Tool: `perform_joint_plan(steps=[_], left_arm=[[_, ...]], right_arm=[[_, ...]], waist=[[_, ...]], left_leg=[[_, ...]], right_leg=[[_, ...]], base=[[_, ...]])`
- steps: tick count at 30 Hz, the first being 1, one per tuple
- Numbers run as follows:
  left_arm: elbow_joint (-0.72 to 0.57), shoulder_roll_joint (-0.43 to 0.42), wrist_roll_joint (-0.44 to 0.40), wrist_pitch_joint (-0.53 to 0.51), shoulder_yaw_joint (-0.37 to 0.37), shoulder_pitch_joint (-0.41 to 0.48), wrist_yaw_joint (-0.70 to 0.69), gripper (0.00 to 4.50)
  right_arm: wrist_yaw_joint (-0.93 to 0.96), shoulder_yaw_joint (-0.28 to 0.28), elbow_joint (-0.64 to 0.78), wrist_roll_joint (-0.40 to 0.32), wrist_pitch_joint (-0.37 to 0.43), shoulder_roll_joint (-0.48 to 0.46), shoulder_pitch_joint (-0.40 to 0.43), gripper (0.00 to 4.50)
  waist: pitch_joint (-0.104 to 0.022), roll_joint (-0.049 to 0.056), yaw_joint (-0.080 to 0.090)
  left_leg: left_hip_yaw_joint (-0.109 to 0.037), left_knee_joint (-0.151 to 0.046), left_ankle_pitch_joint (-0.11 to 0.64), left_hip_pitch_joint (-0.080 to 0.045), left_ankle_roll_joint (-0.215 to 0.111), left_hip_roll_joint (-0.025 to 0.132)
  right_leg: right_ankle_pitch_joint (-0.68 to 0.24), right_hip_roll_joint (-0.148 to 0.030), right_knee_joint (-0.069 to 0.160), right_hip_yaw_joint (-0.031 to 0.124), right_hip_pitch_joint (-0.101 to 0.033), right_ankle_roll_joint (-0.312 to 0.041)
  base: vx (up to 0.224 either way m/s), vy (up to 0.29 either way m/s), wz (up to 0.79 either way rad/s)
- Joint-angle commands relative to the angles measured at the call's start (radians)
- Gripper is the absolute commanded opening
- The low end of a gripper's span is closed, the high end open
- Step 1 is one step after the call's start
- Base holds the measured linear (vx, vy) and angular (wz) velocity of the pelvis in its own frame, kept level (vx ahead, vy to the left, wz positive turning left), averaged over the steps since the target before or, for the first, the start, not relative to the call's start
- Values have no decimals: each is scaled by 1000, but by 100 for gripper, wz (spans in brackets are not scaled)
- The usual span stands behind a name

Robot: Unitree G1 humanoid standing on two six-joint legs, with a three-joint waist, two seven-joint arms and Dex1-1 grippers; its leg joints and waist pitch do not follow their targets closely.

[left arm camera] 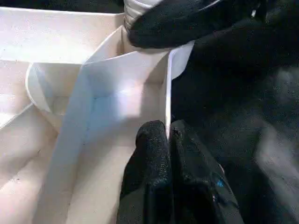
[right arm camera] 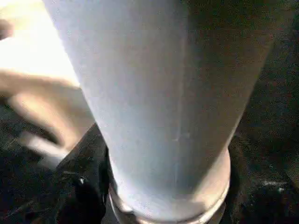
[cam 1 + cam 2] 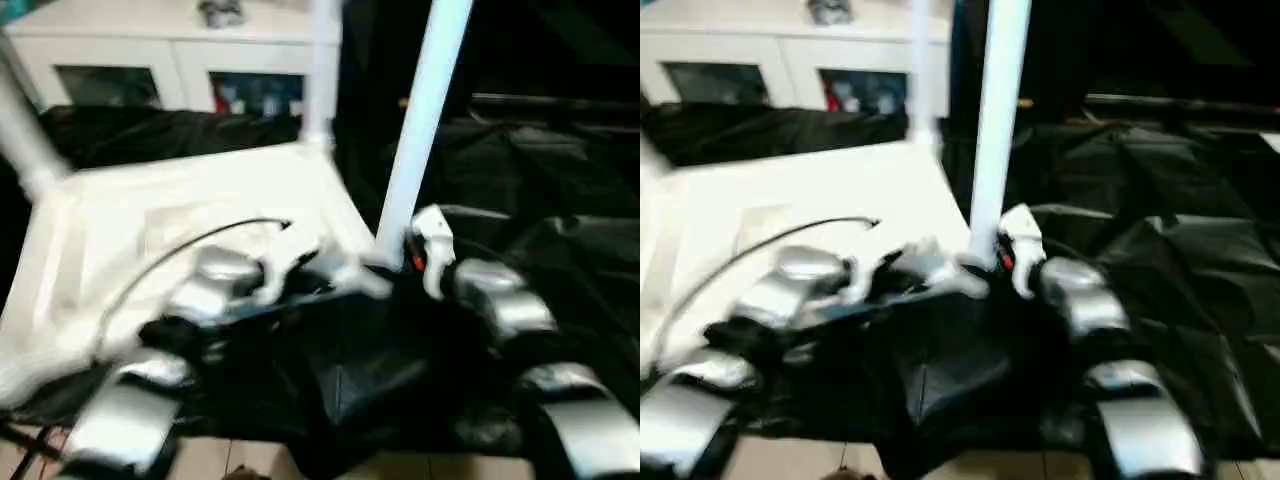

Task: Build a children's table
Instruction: Rotate leg to tighten

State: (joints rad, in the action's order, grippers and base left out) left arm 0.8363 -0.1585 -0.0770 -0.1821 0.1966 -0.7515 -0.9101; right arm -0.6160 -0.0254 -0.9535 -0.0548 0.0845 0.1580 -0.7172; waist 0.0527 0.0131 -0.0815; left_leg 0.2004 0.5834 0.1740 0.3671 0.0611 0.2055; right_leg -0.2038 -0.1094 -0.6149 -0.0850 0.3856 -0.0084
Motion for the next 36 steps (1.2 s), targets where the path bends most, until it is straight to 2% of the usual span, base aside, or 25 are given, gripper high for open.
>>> perform_joint_plan(steps=[1, 4, 5, 7, 10, 11, 12, 13, 16, 17, 20, 22, 24, 25, 29, 32, 34, 36], left_arm=[[-8, 55, 17, 4, -19, -37, 75, 0], [-11, 77, 10, 0, -13, -39, 109, 0], [-11, 90, 6, 3, -12, -40, 113, 0], [-19, 91, 5, 18, -4, -35, 96, 0], [-35, 83, 9, 25, 11, -21, 61, 0], [-47, 74, 17, 35, 17, -10, 27, 0], [-50, 71, 19, 38, 19, -7, 16, 0], [-63, 56, 25, 51, 27, 5, -20, 0], [-84, 37, 34, 47, 36, 20, -71, 0], [-95, 25, 39, 58, 42, 28, -104, 0], [-120, -7, 54, 79, 52, 47, -195, 0], [-130, -27, 60, 80, 55, 53, -243, 0], [-142, -43, 69, 75, 53, 58, -284, 0], [-145, -48, 71, 71, 53, 59, -295, 0], [-149, -76, 72, 88, 61, 62, -353, 0], [-155, -96, 83, 93, 66, 66, -407, 0], [-161, -105, 87, 92, 68, 69, -432, 0], [-166, -110, 87, 90, 70, 73, -443, 0]], right_arm=[[64, 35, -75, 15, 47, -65, 19, 275], [124, 29, -106, 22, 26, -107, 7, 275], [109, 20, -123, 15, 3, -130, -2, 275], [87, 14, -123, 3, 3, -139, -6, 345], [55, 18, -121, 2, -9, -137, -13, 347], [48, 28, -118, 13, -27, -126, -14, 357], [44, 30, -117, 16, -33, -122, -14, 386], [-3, 38, -105, 14, -57, -102, -12, 386], [-93, 44, -85, 6, -82, -73, -4, 386], [-137, 53, -74, 10, -100, -56, 3, 386], [-274, 80, -39, 21, -134, -2, 25, 386], [-369, 93, -17, 18, -141, 33, 39, 386], [-446, 104, 0, 12, -144, 62, 49, 386], [-466, 107, 5, 11, -144, 70, 51, 386], [-622, 142, 68, -8, -112, 117, 80, 386], [-695, 162, 107, -14, -97, 139, 98, 386], [-721, 166, 122, -18, -87, 143, 106, 360], [-728, 167, 129, -19, -81, 144, 109, 360]], waist=[[-62, -7, 2], [-65, -5, 3], [-65, -5, 2], [-64, -4, 3], [-63, -4, 3], [-63, -3, 3], [-63, -4, 5], [-64, -4, 7], [-68, -6, 6], [-70, -5, 4], [-72, -6, -3], [-73, -9, -7], [-71, -7, -9], [-69, -6, -11], [-68, -7, -12], [-68, -6, -15], [-69, -6, -16], [-68, -7, -18]], left_leg=[[-18, -74, 247, -16, 4, 28], [-17, -73, 219, -10, -13, 28], [-16, -71, 220, -11, -19, 27], [-15, -72, 227, -12, -26, 27], [-16, -75, 248, -12, -25, 29], [-16, -75, 254, -13, -23, 29], [-17, -76, 253, -12, -22, 30], [-17, -75, 251, -11, -24, 30], [-15, -70, 209, -7, -47, 30], [-13, -66, 173, -5, -66, 30], [-9, -59, 126, -4, -105, 31], [-9, -58, 131, -5, -115, 30], [-8, -58, 144, -5, -117, 32], [-9, -60, 162, -8, -111, 34], [-11, -63, 177, -9, -98, 37], [-11, -63, 177, -8, -95, 36], [-12, -63, 180, -8, -91, 36], [-12, -64, 178, -9, -88, 37]], right_leg=[[-250, -50, 86, 47, -33, -209], [-182, -48, 78, 46, -36, -220], [-171, -48, 79, 46, -36, -223], [-171, -46, 80, 46, -36, -224], [-192, -47, 82, 45, -36, -222], [-197, -49, 83, 46, -35, -222], [-196, -48, 83, 46, -36, -222], [-184, -48, 81, 45, -37, -225], [-119, -48, 74, 45, -43, -239], [-62, -46, 67, 43, -44, -258], [22, -44, 57, 42, -45, -284], [15, -43, 57, 41, -46, -290], [-3, -45, 59, 41, -44, -292], [-36, -45, 62, 42, -42, -288], [-70, -45, 63, 42, -41, -285], [-68, -45, 63, 43, -42, -284], [-69, -47, 63, 43, -41, -286], [-70, -47, 62, 43, -42, -285]], base=[[0, 0, 0], [0, 0, 0], [0, 0, 0], [0, 0, 0], [0, 0, 0], [0, 0, 0], [0, 0, 0], [0, 0, 0], [0, 0, 0], [0, 0, 0], [0, 0, 0], [0, 0, 0], [0, 0, 0], [0, 0, 0], [0, 0, 0], [0, 0, 0], [0, 0, 0], [0, 0, 0]])
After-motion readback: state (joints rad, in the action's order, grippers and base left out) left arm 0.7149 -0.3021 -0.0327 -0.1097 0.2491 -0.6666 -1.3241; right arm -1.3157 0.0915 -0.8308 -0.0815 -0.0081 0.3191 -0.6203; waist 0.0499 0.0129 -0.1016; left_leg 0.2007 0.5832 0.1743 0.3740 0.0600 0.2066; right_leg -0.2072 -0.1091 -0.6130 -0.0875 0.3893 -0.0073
